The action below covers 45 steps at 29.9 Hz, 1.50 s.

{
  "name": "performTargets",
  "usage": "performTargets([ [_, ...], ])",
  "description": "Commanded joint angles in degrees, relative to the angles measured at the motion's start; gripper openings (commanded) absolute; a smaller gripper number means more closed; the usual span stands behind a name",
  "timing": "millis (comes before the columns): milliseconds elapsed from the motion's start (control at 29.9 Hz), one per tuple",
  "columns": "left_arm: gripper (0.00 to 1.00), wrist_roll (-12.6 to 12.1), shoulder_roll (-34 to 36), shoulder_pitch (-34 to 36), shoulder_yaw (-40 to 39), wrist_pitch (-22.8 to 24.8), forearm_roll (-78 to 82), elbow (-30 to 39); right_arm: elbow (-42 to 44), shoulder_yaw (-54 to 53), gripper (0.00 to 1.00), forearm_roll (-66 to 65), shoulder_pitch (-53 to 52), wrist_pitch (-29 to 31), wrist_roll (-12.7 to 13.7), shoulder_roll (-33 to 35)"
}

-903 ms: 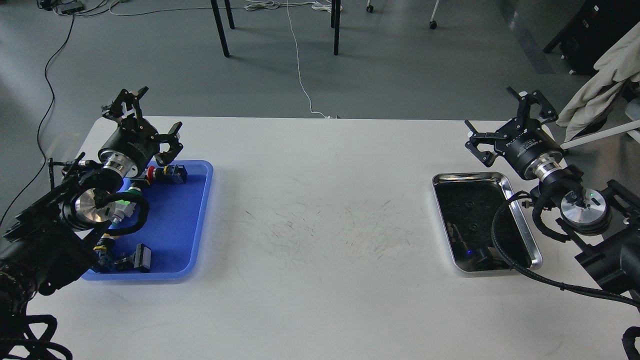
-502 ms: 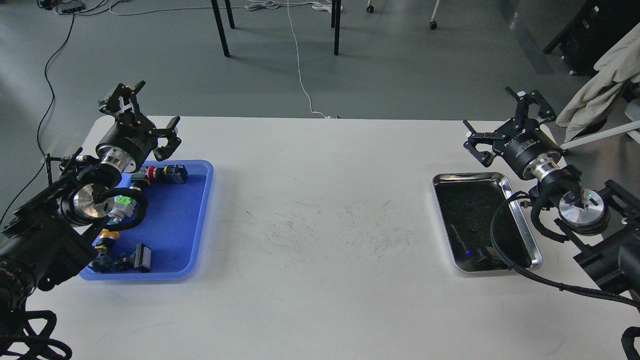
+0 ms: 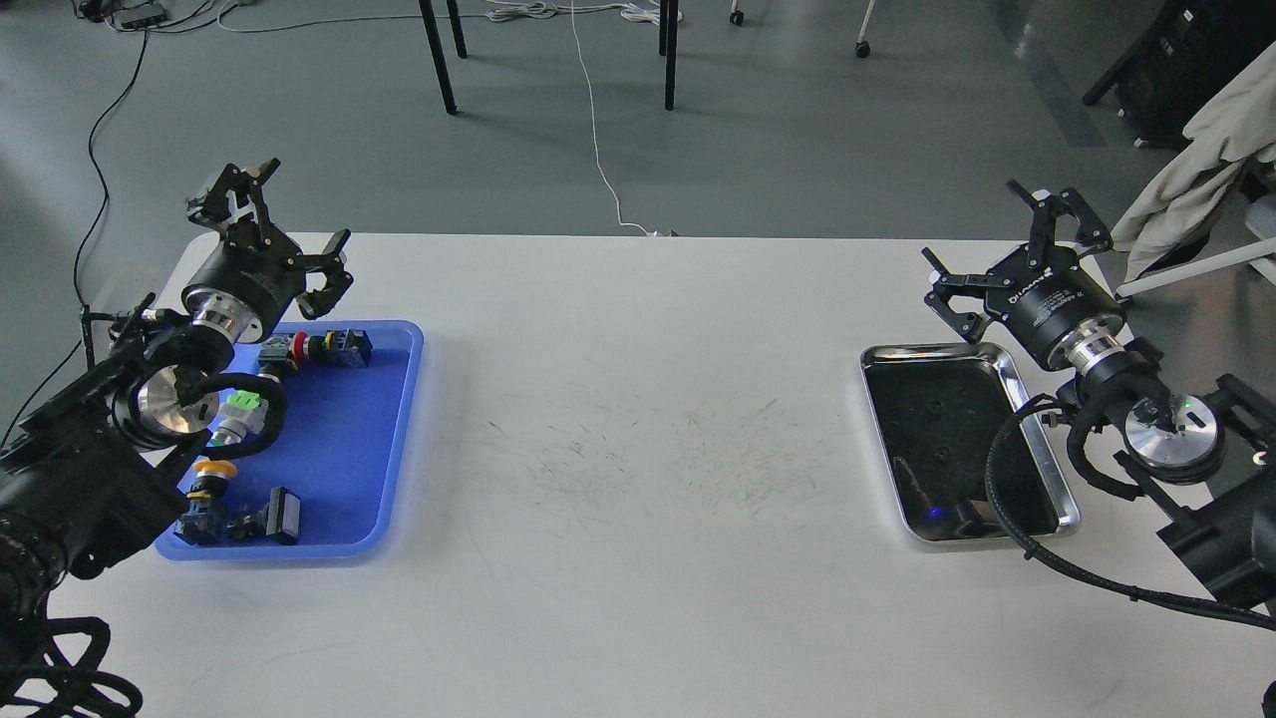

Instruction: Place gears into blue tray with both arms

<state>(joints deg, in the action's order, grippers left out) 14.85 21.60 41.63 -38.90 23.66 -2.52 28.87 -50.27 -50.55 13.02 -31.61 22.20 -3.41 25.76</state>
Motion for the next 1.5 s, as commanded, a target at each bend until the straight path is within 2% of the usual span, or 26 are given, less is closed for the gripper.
performTargets([
  [0,0.99,0.09,-0.16,0.12,0.06,-0.19,0.14,0.04,0.09,-0.69,1.00,-0.01,-0.03,-0.05,-0.10,-0.09],
  [268,0.99,1.05,0.20,0.21,-0.30,0.60,0.06,0.83,0.09,-0.78,1.00,-0.01,0.06,0.13,-0.02,-0.44],
  [1070,0.99,1.14,1.07,0.30,0.06,-0.11,0.23,0.92,-1.76,0.36,0.99,-0.71,0.50,-0.66,-0.02,1.93],
  [1204,0.99,1.14,1.51,0.21,0.14,-0.02,0.23,0.92,-2.90,2.81,0.99,-2.91,-0.02,-0.84,0.07,3.77],
  [1471,0.99,1.05,3.27,0.21,0.23,0.25,0.32,1.01,-10.89,8.52,0.99,-11.77,-2.31,-3.30,1.13,14.05],
])
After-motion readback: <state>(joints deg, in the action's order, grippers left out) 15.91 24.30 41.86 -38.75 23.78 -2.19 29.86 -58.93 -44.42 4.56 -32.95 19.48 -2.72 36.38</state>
